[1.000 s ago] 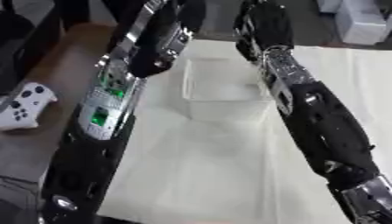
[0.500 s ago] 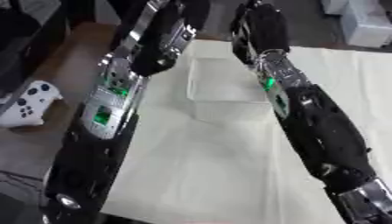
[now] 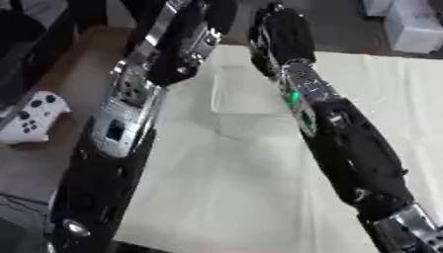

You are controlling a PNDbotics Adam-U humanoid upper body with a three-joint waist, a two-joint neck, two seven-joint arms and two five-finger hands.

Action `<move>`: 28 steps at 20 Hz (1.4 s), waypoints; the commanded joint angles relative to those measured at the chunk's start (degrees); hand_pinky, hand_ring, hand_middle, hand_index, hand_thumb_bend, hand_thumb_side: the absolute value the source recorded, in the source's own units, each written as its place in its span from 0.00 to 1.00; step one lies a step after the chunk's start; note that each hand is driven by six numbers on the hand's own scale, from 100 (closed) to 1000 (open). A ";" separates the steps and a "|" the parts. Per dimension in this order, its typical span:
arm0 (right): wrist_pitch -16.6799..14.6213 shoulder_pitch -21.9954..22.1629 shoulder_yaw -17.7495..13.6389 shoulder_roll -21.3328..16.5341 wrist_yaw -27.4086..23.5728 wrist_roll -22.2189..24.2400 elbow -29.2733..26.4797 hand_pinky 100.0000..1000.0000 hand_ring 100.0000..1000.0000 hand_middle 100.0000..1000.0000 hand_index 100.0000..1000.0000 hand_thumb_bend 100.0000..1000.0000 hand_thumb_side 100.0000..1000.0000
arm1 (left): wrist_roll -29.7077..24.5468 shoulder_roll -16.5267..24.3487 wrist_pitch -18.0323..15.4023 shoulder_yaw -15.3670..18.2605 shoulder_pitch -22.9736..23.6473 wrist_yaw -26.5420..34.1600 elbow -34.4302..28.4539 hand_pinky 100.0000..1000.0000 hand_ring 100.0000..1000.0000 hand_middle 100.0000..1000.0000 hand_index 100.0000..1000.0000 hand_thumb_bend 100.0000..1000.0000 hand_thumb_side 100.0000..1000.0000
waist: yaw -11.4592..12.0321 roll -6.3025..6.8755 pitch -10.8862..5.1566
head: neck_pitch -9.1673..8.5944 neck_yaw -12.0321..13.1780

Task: Pick up objects on the table and place them in the box.

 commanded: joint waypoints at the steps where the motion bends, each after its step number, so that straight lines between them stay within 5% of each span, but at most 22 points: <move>1: 1.11 -0.65 -0.04 0.57 1.04 0.01 -0.05 0.00 0.00 0.00 0.00 0.12 0.00 | -0.01 0.00 0.00 0.40 -0.42 0.29 -0.92 0.77 0.71 0.83 0.92 0.00 0.78 | 0.01 0.18 -0.72 | -0.21 -0.46; 5: 2.43 -0.87 0.03 0.39 2.88 0.31 1.08 0.00 0.00 0.00 0.07 0.21 0.00 | 0.02 -0.03 0.03 0.42 -0.42 0.32 -0.96 0.77 0.71 0.83 0.92 0.00 0.78 | 0.02 0.16 -0.78 | -0.21 -0.23; 7: 2.48 -0.88 0.16 0.09 5.50 0.46 1.54 0.00 0.00 0.00 0.11 0.23 0.09 | 0.02 -0.02 0.06 0.43 -0.40 0.32 -0.97 0.77 0.71 0.83 0.92 0.00 0.78 | 0.02 0.15 -0.79 | -0.21 -0.21; 8: 2.02 -0.86 0.15 -0.05 6.63 0.91 1.74 0.00 0.00 0.22 0.42 0.15 0.32 | 0.01 -0.01 0.07 0.44 -0.38 0.31 -0.97 0.77 0.71 0.83 0.92 0.00 0.78 | 0.00 0.14 -0.80 | -0.21 -0.20; 9: 1.27 -0.92 0.09 -0.26 7.45 1.54 1.87 0.00 0.05 0.35 0.51 0.10 0.38 | 0.01 0.02 0.07 0.45 -0.36 0.31 -0.97 0.77 0.71 0.83 0.92 0.00 0.78 | -0.02 0.13 -0.80 | -0.21 -0.19; 10: 0.46 -0.98 0.00 -0.47 8.03 2.09 1.88 0.00 0.21 0.44 0.58 0.06 0.44 | 0.02 0.04 0.07 0.46 -0.34 0.30 -0.97 0.77 0.71 0.83 0.92 0.00 0.78 | -0.04 0.12 -0.80 | -0.21 -0.14; 11: -0.26 -1.01 -0.16 -0.63 8.35 2.56 1.80 0.00 0.24 0.47 0.60 0.05 0.46 | 0.02 0.05 0.07 0.47 -0.33 0.30 -0.97 0.77 0.71 0.83 0.92 0.00 0.78 | -0.06 0.12 -0.81 | -0.21 -0.11; 12: -1.02 -1.04 -0.24 -1.04 8.32 2.85 1.58 0.00 0.41 0.61 0.70 0.00 0.55 | 0.03 0.09 0.07 0.48 -0.32 0.29 -0.96 0.77 0.71 0.83 0.92 0.00 0.78 | -0.11 0.11 -0.81 | -0.21 -0.04; 16: -3.55 -1.04 -0.15 -3.07 5.83 3.13 0.47 0.00 0.53 0.74 0.80 0.00 0.70 | 0.02 0.18 0.04 0.50 -0.27 0.25 -0.90 0.77 0.71 0.83 0.92 0.00 0.78 | -0.23 0.09 -0.83 | -0.21 0.03; 23: -5.13 -0.98 0.17 -4.36 3.34 2.79 0.06 0.00 0.58 0.80 0.86 0.00 0.83 | -0.07 0.30 -0.07 0.48 -0.21 0.26 -0.79 0.77 0.71 0.83 0.92 0.00 0.78 | -0.35 0.12 -0.81 | -0.21 0.22; 25: -5.51 -0.96 0.23 -4.43 3.03 2.44 0.02 0.06 0.63 0.83 0.89 0.00 0.90 | -0.08 0.32 -0.10 0.49 -0.21 0.27 -0.79 0.77 0.71 0.83 0.92 0.00 0.78 | -0.36 0.12 -0.79 | -0.21 0.26; 27: -6.44 -0.95 0.41 -4.42 2.69 2.29 0.08 0.35 0.72 0.89 0.94 0.00 1.00 | -0.09 0.34 -0.11 0.48 -0.20 0.27 -0.78 0.77 0.71 0.83 0.92 0.00 0.78 | -0.36 0.12 -0.78 | -0.21 0.30; 28: -7.28 -0.97 0.53 -4.41 2.52 2.54 0.17 0.64 0.81 0.93 0.98 0.00 1.00 | -0.10 0.34 -0.12 0.48 -0.20 0.27 -0.77 0.77 0.71 0.83 0.92 0.00 0.78 | -0.36 0.12 -0.78 | -0.21 0.31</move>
